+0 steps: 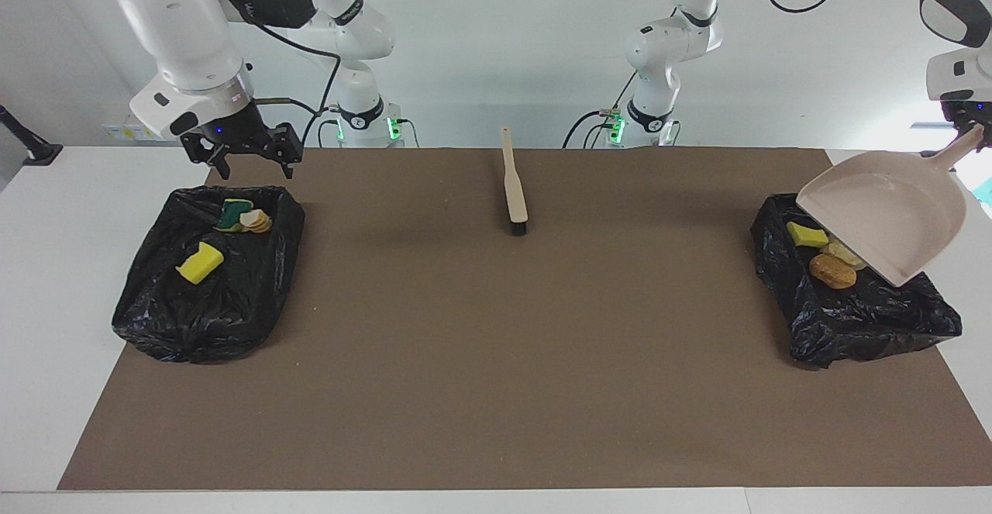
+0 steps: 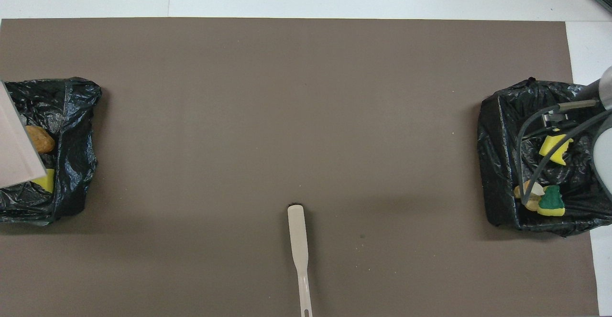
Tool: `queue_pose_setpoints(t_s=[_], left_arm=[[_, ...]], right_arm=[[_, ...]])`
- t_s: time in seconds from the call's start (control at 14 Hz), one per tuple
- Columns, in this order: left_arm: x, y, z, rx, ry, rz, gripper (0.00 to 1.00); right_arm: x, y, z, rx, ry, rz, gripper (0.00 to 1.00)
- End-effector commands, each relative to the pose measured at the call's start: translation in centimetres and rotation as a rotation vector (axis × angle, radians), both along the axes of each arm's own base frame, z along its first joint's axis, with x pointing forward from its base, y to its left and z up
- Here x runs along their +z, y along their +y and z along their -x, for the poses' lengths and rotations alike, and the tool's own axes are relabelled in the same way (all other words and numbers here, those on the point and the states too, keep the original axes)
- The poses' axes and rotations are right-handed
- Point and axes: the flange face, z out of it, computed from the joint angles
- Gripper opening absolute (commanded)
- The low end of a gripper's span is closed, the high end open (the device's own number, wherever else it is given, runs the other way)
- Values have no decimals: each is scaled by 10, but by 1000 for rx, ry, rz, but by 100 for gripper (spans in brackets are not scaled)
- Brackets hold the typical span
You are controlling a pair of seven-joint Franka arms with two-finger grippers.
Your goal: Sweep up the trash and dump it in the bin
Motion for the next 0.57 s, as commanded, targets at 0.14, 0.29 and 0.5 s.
queue_pose_setpoints(t_s=[0.14,0.29,0.5], left_arm=[[-13,-93,3,426,-153,169,0],[-26,-158,-3,544,-189,176,0],[-47,-229,-7,651,-209,259,0]], right_arm=[[-3,-10,10,-98,-5,-29,100],[-1,-10,10,-101,-11,-29,100],[-1,-11,11,-100,-10,-32,100]])
